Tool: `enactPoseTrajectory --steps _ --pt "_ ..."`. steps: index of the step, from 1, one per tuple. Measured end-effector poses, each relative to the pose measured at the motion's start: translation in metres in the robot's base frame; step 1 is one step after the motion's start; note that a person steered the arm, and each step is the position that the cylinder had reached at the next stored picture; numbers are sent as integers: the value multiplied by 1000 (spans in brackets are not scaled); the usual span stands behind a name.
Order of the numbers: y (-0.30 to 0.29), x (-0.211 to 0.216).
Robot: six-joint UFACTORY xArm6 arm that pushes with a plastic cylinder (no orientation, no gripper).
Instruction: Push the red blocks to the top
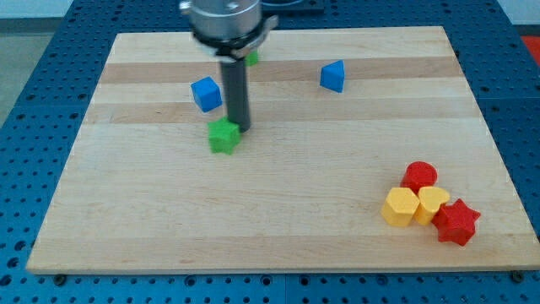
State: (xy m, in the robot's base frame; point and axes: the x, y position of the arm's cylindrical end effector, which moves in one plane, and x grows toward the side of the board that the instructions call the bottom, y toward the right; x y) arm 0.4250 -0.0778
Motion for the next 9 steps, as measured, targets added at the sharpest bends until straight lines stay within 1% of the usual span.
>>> enactPoseTrajectory --steps 1,2,3,4,5,6,7,8,9 --pt "58 -12" --pt "103 -6" --pt "220 -16" --pt "325 10" --pt "402 60" --pt "375 153" --pt "342 190" --pt "308 182" --pt "302 151"
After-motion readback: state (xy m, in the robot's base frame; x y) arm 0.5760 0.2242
